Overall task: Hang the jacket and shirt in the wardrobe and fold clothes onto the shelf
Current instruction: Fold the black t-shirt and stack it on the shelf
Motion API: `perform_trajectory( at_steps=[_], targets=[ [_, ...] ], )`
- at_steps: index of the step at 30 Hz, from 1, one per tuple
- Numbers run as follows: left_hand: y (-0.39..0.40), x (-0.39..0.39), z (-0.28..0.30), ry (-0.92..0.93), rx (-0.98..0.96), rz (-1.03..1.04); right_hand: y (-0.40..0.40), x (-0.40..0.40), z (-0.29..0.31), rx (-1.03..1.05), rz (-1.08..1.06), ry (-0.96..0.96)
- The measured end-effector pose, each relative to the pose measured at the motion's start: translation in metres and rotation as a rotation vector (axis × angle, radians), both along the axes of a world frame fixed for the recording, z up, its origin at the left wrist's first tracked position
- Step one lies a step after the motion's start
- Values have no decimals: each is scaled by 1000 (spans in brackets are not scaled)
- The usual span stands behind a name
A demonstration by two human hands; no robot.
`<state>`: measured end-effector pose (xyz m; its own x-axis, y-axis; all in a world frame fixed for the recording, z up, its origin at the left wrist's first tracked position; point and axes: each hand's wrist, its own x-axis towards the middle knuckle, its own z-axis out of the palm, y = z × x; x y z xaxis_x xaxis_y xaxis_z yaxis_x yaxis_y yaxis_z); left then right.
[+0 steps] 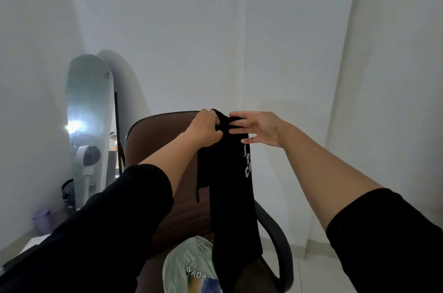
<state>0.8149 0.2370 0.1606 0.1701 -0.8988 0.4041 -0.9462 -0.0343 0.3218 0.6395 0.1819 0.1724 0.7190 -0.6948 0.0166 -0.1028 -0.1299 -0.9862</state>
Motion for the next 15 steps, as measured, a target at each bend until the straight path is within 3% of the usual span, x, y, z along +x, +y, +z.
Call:
perform_trajectory(
  at_steps=[6,9,12,15],
  targets=[
    [6,-6,13,-13,-57,-129,1,-5,-3,-376,-242,150],
    [11,-12,20,35,-114,-202,1,-2,-11,-468,-347,162],
    [17,-11,28,76,-94,-273,2,-4,-20,-441,-273,152],
    [23,-5,30,66,-42,-314,9,-9,-20,-270,-101,116]
  ],
)
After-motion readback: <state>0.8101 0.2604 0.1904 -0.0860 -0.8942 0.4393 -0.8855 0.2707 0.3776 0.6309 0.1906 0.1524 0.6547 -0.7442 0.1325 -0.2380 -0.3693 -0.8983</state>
